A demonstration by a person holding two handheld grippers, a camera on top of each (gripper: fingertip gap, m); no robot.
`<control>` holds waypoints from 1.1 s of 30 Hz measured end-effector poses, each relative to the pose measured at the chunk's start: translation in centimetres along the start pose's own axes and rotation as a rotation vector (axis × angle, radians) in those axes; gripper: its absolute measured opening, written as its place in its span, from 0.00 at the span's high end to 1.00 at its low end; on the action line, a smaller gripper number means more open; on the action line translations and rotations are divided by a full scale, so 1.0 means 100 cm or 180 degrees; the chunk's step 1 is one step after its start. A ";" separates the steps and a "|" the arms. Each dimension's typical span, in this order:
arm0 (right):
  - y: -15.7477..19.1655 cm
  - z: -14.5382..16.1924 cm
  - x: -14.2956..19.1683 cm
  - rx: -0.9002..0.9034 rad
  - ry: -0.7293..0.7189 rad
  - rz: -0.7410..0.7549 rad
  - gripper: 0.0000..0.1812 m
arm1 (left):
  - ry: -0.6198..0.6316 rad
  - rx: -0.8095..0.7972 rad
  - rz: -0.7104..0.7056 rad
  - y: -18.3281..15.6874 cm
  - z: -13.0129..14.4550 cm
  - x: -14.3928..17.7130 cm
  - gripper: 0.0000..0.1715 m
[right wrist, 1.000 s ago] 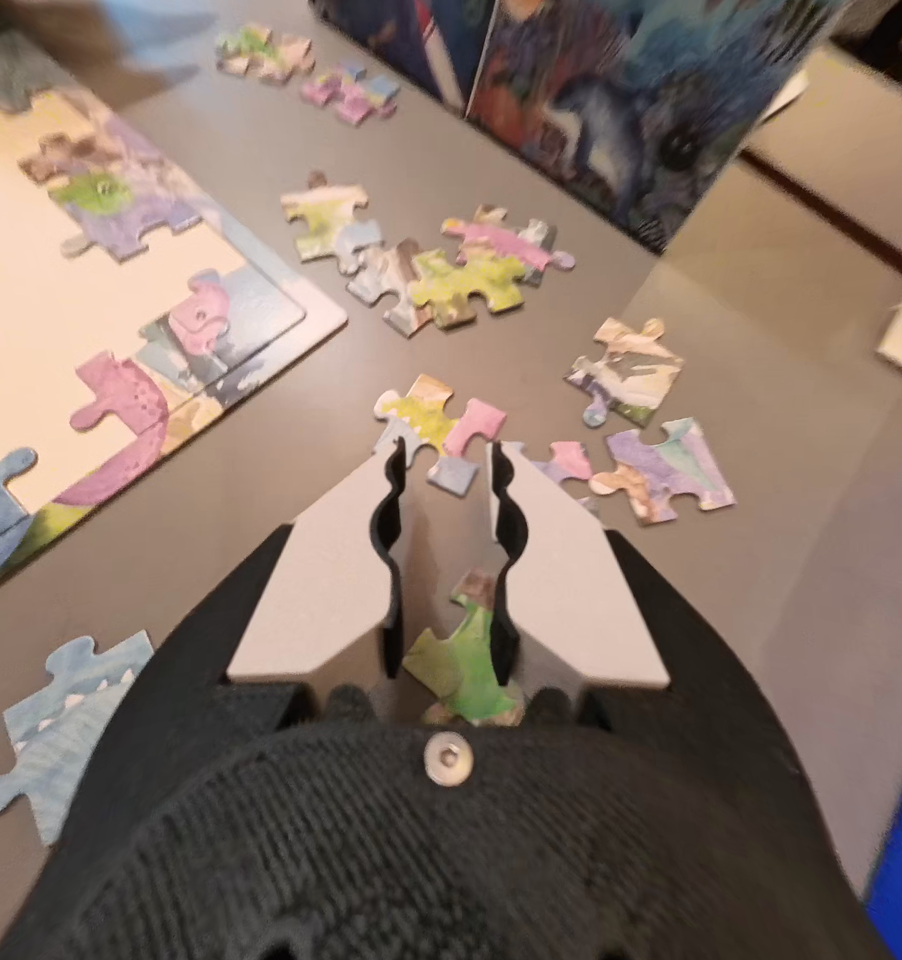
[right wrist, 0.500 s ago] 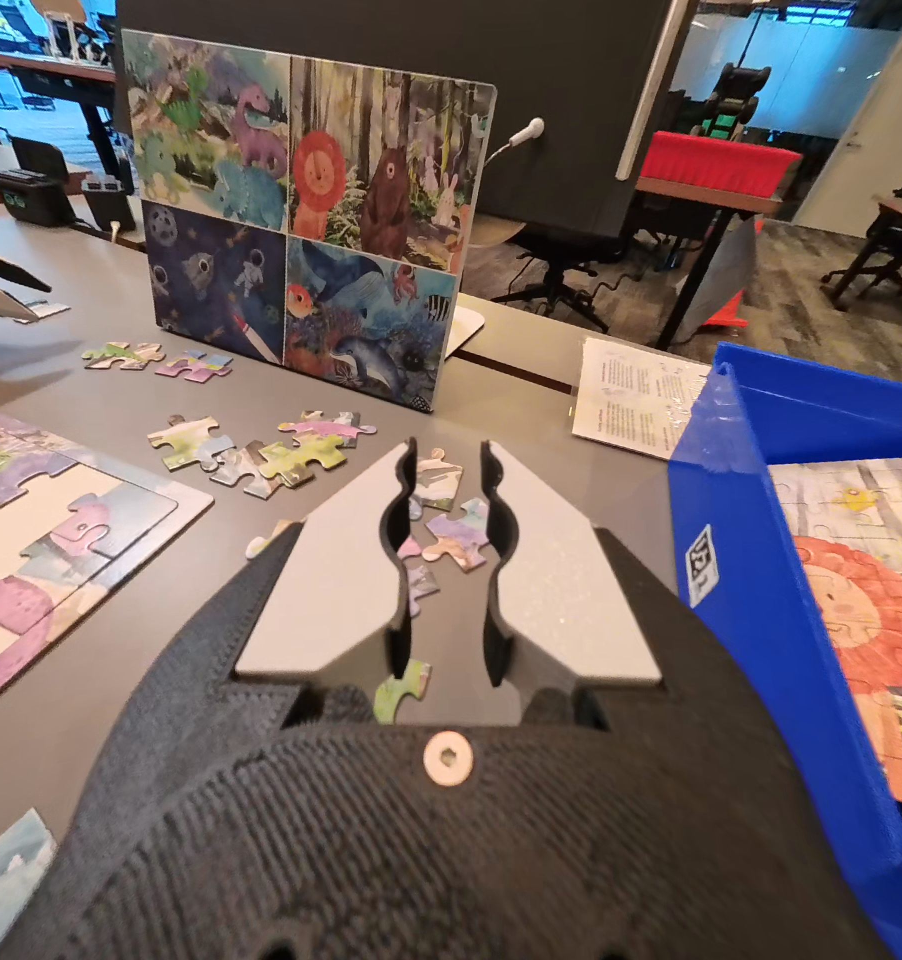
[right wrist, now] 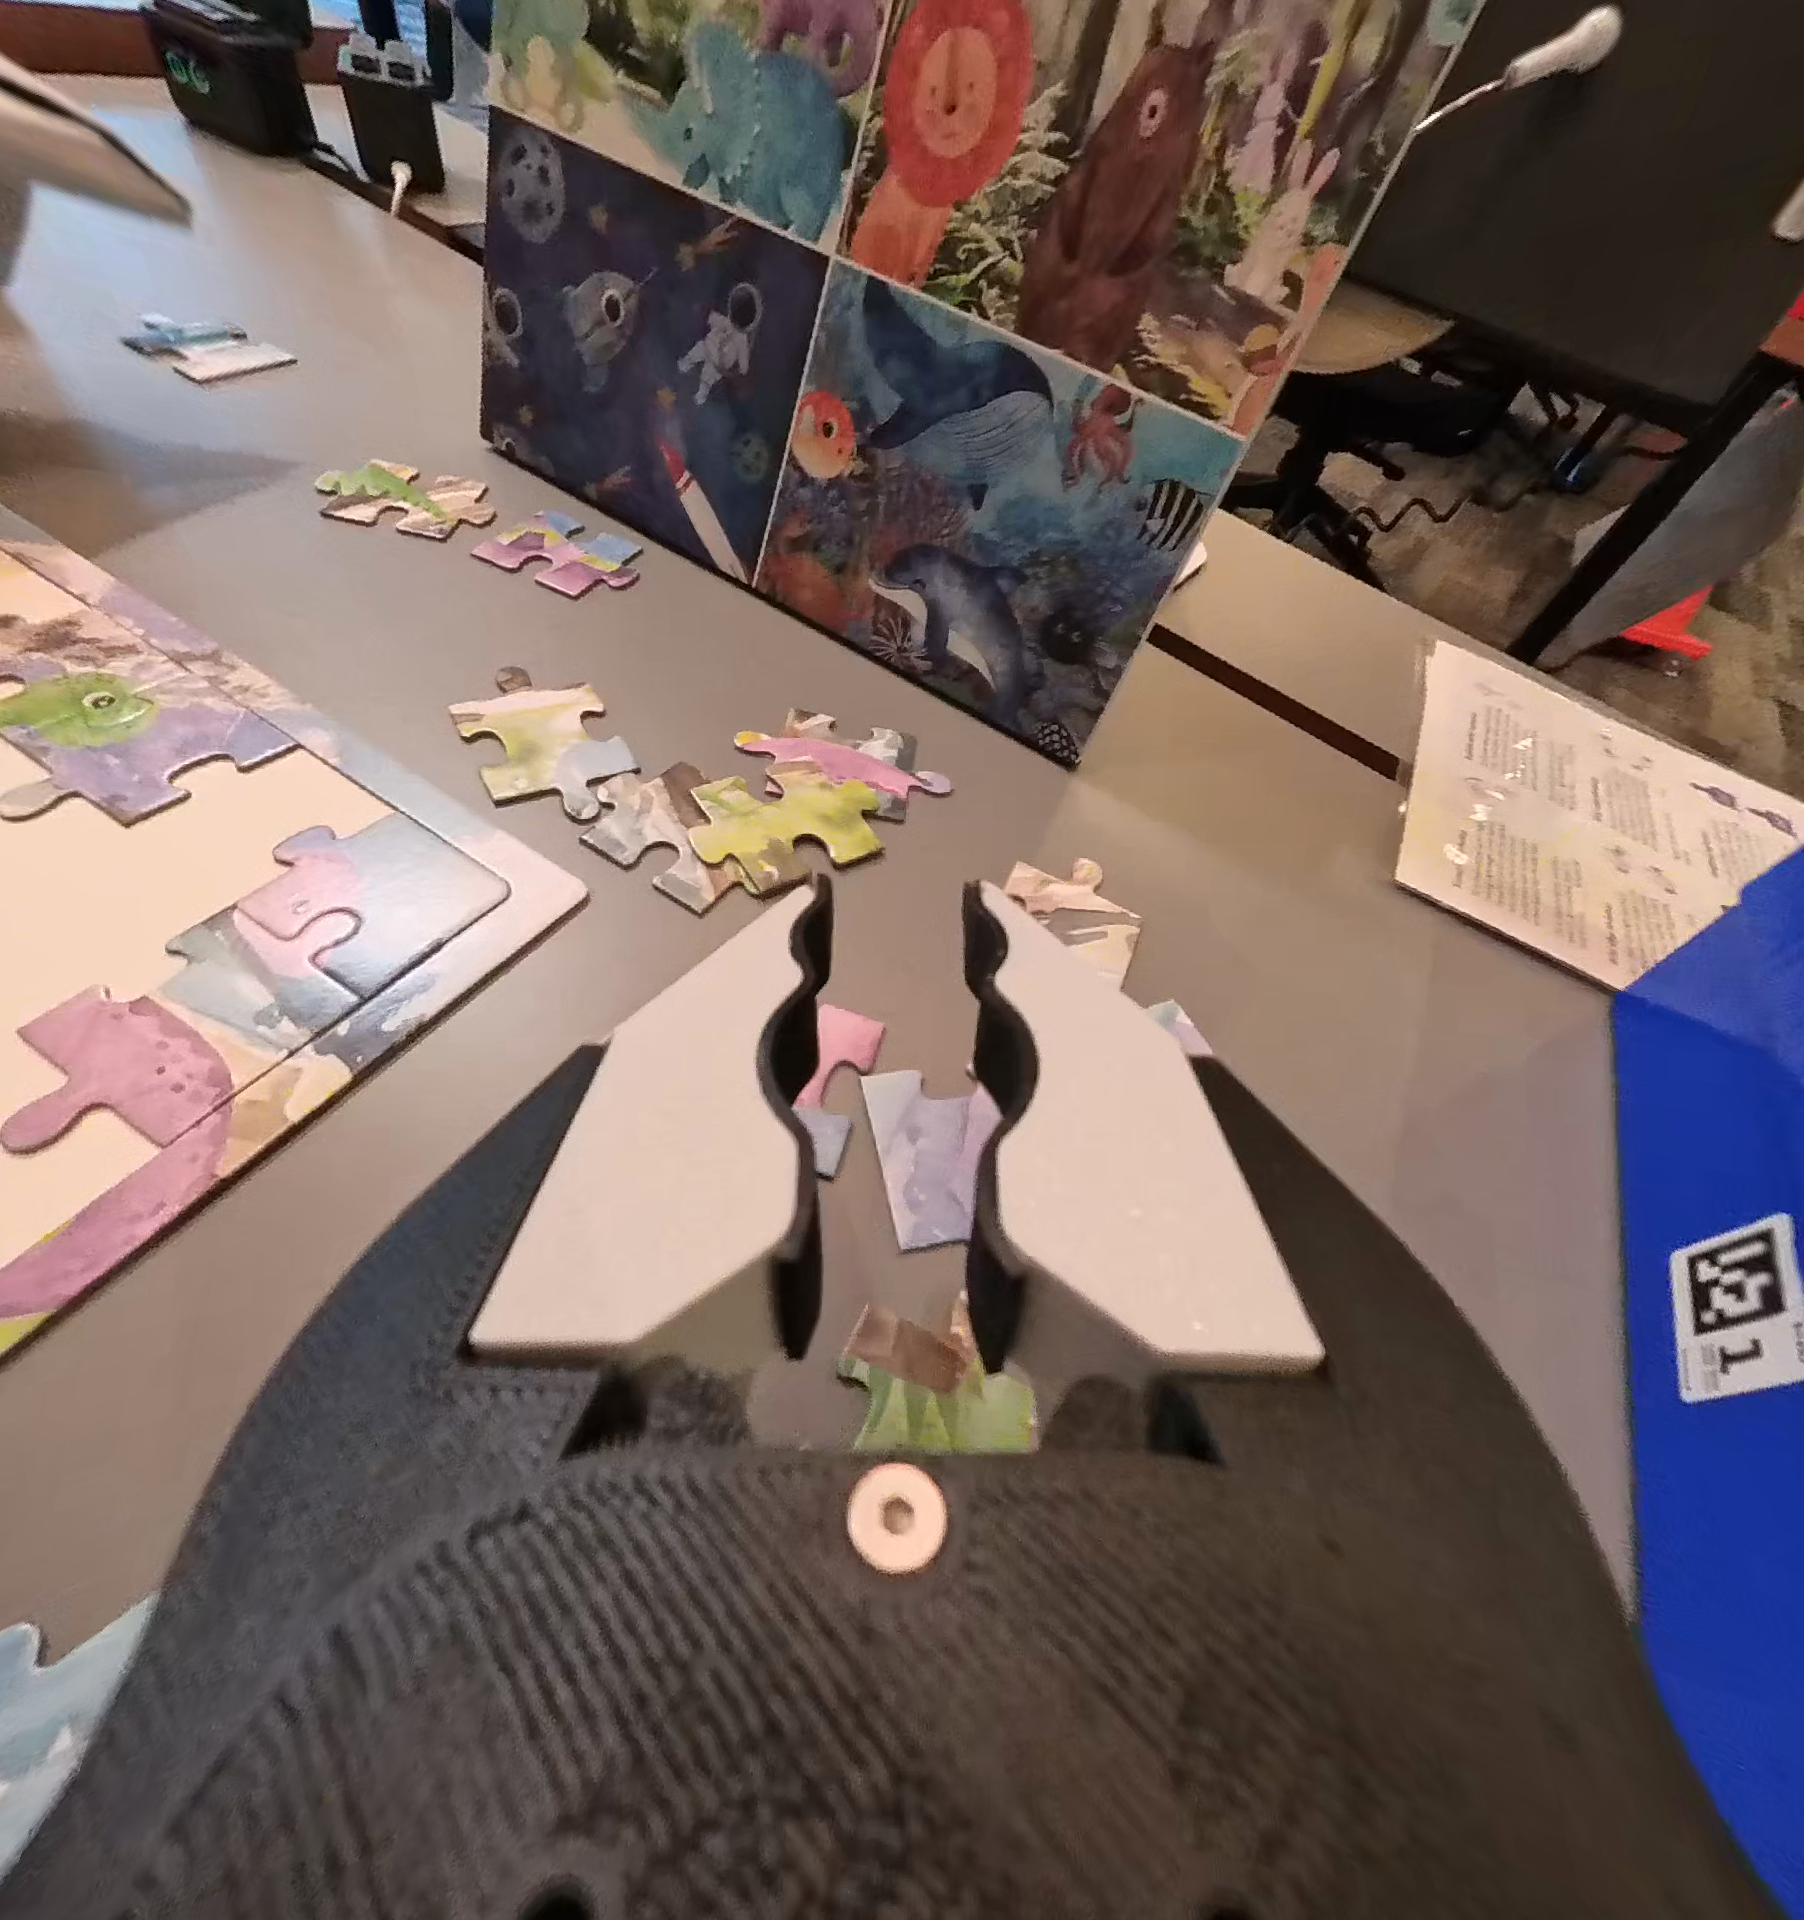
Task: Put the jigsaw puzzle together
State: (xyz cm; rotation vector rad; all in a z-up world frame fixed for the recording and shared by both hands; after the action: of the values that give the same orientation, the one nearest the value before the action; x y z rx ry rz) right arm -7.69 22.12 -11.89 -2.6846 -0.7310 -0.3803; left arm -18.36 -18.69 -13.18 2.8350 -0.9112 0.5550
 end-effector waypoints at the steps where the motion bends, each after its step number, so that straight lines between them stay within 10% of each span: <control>1: 0.000 0.000 0.000 0.0026 -0.0002 0.0016 0.87 | -0.0151 0.0060 -0.0161 0.009 -0.005 0.007 1.00; 10: -0.013 0.001 0.006 -0.0062 -0.0025 0.0255 0.91 | -0.0420 0.0159 -0.0803 0.048 -0.016 0.035 1.00; 33: -0.005 0.001 0.002 -0.0102 -0.0001 0.0084 0.82 | -0.0147 0.0217 -0.0195 0.022 -0.001 0.009 1.00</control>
State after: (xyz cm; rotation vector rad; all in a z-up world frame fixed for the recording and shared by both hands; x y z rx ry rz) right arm -7.81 22.66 -11.76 -2.7215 -0.6948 -0.3882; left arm -19.00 -20.92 -12.74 2.9371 -0.8248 0.5252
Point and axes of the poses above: each gripper's, where its closed fingertips meet, x back along the fingers, z out of its underside, y = z × x across the jaws, the point moved 5 cm from there along x, back along the fingers, and after that the axes turned 3 degrees about x, right-handed, at the moved point
